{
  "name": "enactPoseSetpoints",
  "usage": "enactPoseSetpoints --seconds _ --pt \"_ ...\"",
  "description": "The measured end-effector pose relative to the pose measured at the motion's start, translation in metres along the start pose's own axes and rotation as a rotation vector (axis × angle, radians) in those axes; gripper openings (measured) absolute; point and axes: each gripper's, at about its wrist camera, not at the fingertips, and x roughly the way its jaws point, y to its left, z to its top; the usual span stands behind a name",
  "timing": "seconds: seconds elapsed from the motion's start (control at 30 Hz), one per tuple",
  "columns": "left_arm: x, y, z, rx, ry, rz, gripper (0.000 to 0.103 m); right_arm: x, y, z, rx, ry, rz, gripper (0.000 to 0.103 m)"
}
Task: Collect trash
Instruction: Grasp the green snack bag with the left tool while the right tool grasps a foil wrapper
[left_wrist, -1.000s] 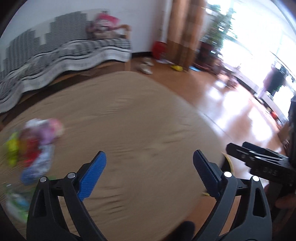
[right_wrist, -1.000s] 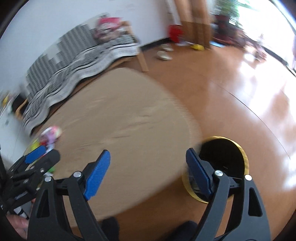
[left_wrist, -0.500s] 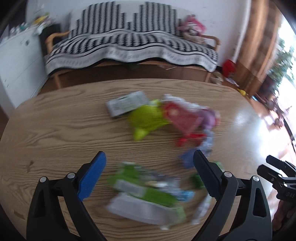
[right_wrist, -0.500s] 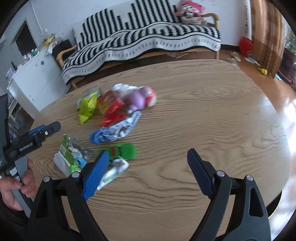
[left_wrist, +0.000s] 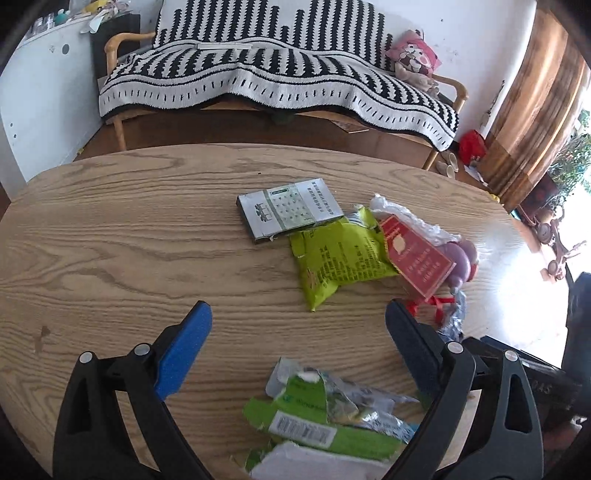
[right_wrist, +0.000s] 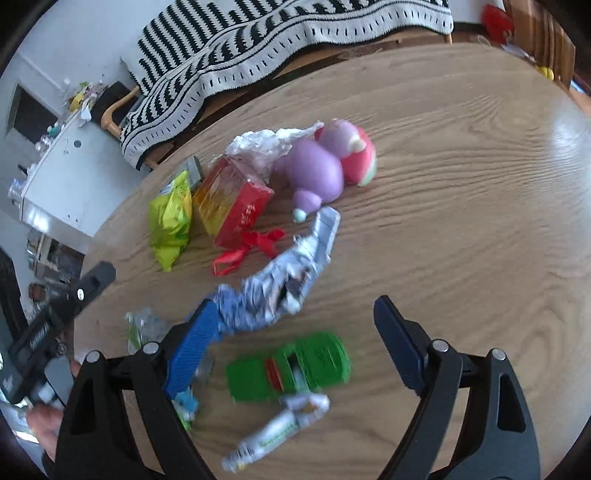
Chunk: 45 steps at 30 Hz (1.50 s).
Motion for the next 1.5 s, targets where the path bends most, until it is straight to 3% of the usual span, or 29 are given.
enactPoseSetpoints --seconds 0.1,0.23,0.27,0.3,0.33,0.73,0.87,1.03,1.17,1.27,1.5 --pt "0.010 0.007 0.005 -0.020 0.008 0.008 0.092 0.008 0.006 0.006 0.003 -0.007 0.005 0.080" --pt "0.023 0.012 0.011 -0.044 0.012 0.026 0.092 0.012 0.017 0.005 -0.015 0.001 0.042 0.044" --pt "0.026 0.011 0.012 -0.042 0.019 0.028 0.092 0.009 0.019 0.005 -0.024 -0.008 0.041 0.026" --pt "0.031 0.007 0.014 -0.030 0.026 0.030 0.092 0.005 0.020 0.005 -0.027 -0.015 0.048 0.015" --pt "0.034 0.003 0.015 -0.018 0.027 0.035 0.092 0.001 0.019 0.005 -0.023 -0.014 0.057 0.010" --pt "0.072 -0.033 0.042 0.045 0.083 0.069 0.093 -0.054 0.006 -0.009 -0.078 -0.066 0.104 0.010" --pt "0.082 -0.038 0.047 0.103 0.069 0.168 0.094 -0.062 0.002 -0.013 -0.095 -0.062 0.107 0.010" --pt "0.093 -0.038 0.046 0.148 0.075 0.198 0.093 -0.068 0.001 -0.015 -0.107 -0.062 0.114 0.010" --pt "0.086 -0.039 0.045 0.155 0.078 0.181 0.055 -0.073 -0.001 -0.015 -0.114 -0.069 0.114 0.010" --pt "0.077 -0.039 0.044 0.137 0.074 0.169 0.048 -0.077 -0.003 -0.014 -0.113 -0.079 0.110 0.010" --pt "0.033 -0.048 0.042 0.145 0.008 0.163 0.047 -0.102 -0.022 -0.022 -0.105 -0.122 0.069 0.010"
